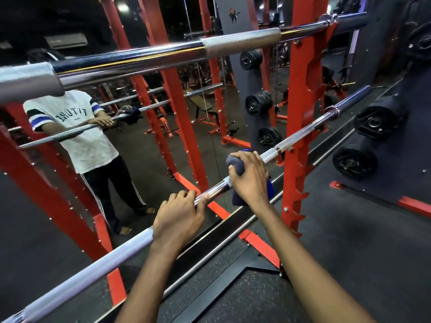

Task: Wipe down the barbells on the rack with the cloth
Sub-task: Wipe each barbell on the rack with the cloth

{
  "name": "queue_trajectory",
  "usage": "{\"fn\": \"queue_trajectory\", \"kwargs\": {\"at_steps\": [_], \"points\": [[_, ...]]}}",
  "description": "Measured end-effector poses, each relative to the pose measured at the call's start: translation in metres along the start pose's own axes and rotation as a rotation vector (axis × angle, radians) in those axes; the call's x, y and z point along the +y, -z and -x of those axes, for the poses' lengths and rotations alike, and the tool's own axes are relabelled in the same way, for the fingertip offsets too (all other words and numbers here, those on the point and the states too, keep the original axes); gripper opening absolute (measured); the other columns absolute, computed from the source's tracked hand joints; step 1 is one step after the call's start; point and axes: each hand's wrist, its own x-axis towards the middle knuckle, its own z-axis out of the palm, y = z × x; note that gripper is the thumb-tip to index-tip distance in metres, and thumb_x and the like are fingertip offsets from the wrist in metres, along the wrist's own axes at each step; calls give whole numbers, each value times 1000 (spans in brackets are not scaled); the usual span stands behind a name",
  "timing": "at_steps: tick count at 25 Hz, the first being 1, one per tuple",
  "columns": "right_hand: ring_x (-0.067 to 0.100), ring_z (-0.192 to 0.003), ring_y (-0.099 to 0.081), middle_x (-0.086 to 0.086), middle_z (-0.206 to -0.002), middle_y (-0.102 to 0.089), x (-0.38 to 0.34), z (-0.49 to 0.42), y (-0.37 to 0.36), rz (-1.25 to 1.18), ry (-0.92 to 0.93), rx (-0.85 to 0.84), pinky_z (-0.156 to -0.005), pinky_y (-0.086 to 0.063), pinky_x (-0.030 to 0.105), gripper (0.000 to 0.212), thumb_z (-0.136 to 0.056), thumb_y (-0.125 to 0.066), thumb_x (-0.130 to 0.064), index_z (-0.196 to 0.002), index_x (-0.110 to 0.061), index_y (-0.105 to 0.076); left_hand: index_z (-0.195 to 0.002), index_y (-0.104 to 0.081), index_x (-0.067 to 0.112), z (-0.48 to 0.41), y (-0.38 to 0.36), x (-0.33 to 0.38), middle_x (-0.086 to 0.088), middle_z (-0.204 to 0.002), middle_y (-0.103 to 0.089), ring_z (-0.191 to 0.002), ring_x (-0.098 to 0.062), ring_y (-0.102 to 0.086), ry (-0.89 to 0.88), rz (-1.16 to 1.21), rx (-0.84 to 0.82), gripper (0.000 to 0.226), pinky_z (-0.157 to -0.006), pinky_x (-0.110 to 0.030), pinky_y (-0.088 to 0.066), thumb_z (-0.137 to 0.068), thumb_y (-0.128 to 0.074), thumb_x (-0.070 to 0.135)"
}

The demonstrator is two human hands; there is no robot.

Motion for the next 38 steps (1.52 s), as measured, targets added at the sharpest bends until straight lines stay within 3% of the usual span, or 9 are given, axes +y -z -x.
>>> {"fn": "queue_trajectory", "kwargs": {"at_steps": [3, 8, 17, 21, 26, 29, 33, 36, 38], "points": [[23, -134, -52, -10, -131, -61, 16, 15, 2, -71, 145, -19, -111, -39, 43, 36, -89, -59, -39, -124, -31, -62, -118, -57, 27, -8, 0, 10, 1, -114, -65, -106, -25, -61, 5, 2, -19, 63, -86, -41, -48, -97, -10, 63], [30, -121, -59, 2, -122, -67, 46, -29, 6, -74, -3, 115, -111, -42, 46, 37, -87, -60, -37, -117, -16, -69, -135, -49, 23, -32, -4, 39, -2, -124, -60, -112, -29, -59, -101, 71, -64, 59, -89, -43, -48, -101, -19, 62], [24, -137, -50, 8, -141, -57, 69, -15, 14, -221, 94, 135, -121, -33, 33, 38, -101, -64, -25, -135, -9, -61, -121, -53, 25, -58, -6, 71, -4, -112, -64, -105, -31, -62, -104, 30, -104, 54, -78, -43, -48, -102, -20, 63], [28, -134, -53, 12, -141, -57, 72, -34, 12, -301, -125, 248, -116, -39, 44, 41, -99, -61, -28, -135, -6, -60, -115, -55, 20, -65, -6, 77, -9, -119, -64, -114, -33, -59, -32, 58, -200, 60, -87, -43, -45, -102, -17, 64], [14, -150, -35, 3, -159, -38, 49, 25, -8, -551, -241, 234, -123, -25, 24, 55, -102, -60, -23, -153, -13, -41, -125, -58, 19, -84, -3, 91, -13, -137, -60, -127, -35, -55, 89, 208, -326, 66, -103, -45, -40, -104, -11, 59], [8, -140, -43, -8, -148, -46, 42, 15, -9, -730, -450, 335, -118, -30, 21, 53, -101, -56, -26, -150, -13, -43, -120, -56, 22, -77, -4, 93, -11, -133, -61, -122, -37, -57, 53, 197, -230, 56, -97, -46, -42, -106, -14, 55], [23, -120, -57, 12, -133, -58, 36, -8, -12, -965, -847, 479, -94, -46, 21, 43, -105, -53, -29, -137, 0, -50, -131, -51, 28, -73, -6, 91, -8, -130, -60, -119, -34, -58, 33, 184, -163, 48, -92, -45, -46, -106, -18, 53], [32, -102, -67, 19, -112, -68, 49, -9, -21, -1228, -1065, 370, -94, -56, 38, 82, -79, -60, -67, -124, 2, -63, -131, -50, 30, -74, -10, 92, -7, -129, -59, -118, -33, -58, 21, 207, -136, 46, -89, -44, -46, -105, -19, 52], [28, -73, -72, 17, -81, -71, 42, -1, -12, -1352, -1165, 257, -70, -58, 27, 67, -90, -49, -65, -100, -2, -68, -135, -48, 31, -77, -12, 90, -9, -134, -57, -122, -34, -56, 30, 241, -156, 47, -94, -45, -45, -105, -19, 53]]}}
